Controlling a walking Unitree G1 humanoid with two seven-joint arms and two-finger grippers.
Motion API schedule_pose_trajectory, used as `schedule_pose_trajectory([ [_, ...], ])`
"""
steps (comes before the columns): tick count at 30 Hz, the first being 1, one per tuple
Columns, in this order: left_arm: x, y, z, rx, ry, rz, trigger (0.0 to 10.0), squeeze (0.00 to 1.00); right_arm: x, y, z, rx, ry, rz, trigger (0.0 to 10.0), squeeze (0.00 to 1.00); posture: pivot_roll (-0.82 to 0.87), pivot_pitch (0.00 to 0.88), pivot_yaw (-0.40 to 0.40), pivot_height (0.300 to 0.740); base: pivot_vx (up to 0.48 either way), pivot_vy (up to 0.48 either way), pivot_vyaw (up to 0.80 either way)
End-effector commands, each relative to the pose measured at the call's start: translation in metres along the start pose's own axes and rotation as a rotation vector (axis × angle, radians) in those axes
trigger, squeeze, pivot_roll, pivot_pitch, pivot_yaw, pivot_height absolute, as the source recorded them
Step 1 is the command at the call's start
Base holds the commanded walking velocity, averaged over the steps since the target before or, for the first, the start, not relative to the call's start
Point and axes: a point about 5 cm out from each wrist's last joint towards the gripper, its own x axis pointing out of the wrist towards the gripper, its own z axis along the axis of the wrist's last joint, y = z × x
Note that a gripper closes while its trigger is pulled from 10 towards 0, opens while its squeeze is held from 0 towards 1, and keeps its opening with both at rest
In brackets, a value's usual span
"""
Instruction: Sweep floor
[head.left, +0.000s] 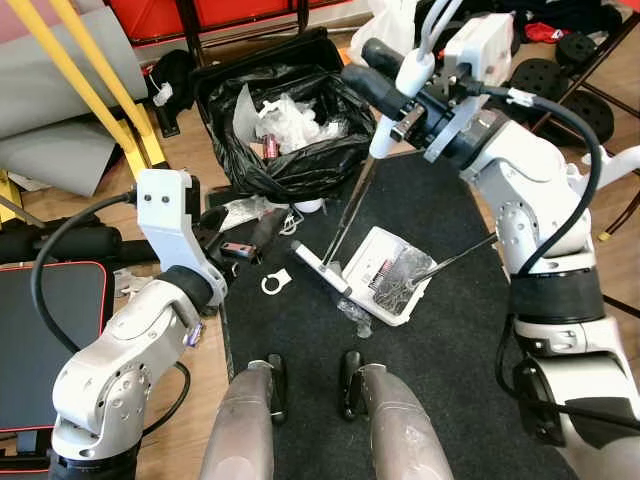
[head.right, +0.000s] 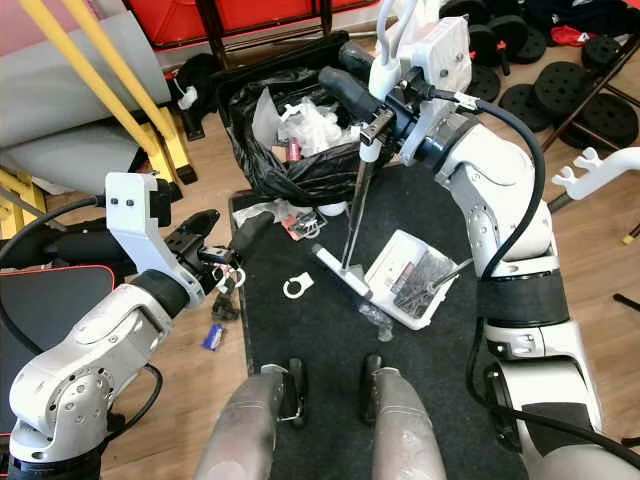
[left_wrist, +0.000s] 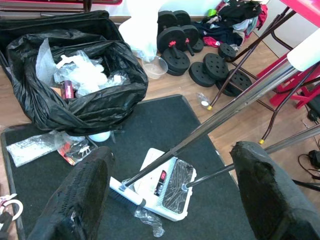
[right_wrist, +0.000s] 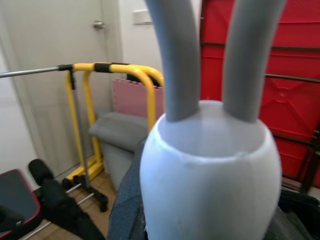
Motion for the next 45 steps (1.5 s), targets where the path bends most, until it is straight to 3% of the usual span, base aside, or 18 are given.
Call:
schedule_pose_trajectory([
  [1,-0.003,-0.001,-0.003,0.001,0.024,-0.036,10.0,0.00,0.003,-0.002,0.018,-0.098,-0.075,0.009,10.0,0.00,0.11,0.324,-0.031,0.740,0.000,0.000,0.00],
  [13,-0.003,-0.001,-0.004,0.000,0.024,-0.037,10.0,0.00,0.004,-0.003,0.022,-0.082,-0.100,-0.004,10.0,0.00,0.11,0.321,-0.031,0.740,0.000,0.000,0.00],
  [18,-0.002,-0.001,-0.004,-0.002,0.025,-0.038,10.0,0.00,0.002,-0.012,0.026,-0.084,-0.138,-0.141,10.0,0.00,0.11,0.313,-0.029,0.740,0.000,0.000,0.00],
  [33,-0.001,-0.001,-0.005,-0.002,0.025,-0.040,10.0,0.00,0.002,-0.015,0.025,-0.068,-0.126,-0.186,10.0,0.00,0.10,0.304,-0.026,0.740,0.000,0.000,0.00],
  [37,-0.001,-0.001,-0.005,-0.003,0.024,-0.040,10.0,0.00,0.002,-0.015,0.026,-0.025,-0.152,-0.193,10.0,0.00,0.10,0.305,-0.027,0.740,0.000,0.000,0.00],
  [40,0.000,-0.002,-0.006,-0.001,0.023,-0.041,10.0,0.00,0.000,-0.016,0.039,0.078,-0.244,-0.201,10.0,0.00,0.10,0.295,-0.029,0.740,0.000,0.000,0.00],
  [45,0.002,-0.002,-0.007,-0.001,0.022,-0.042,10.0,0.00,-0.003,-0.014,0.052,0.099,-0.288,-0.189,10.0,0.00,0.09,0.275,-0.036,0.740,0.000,0.000,0.00],
])
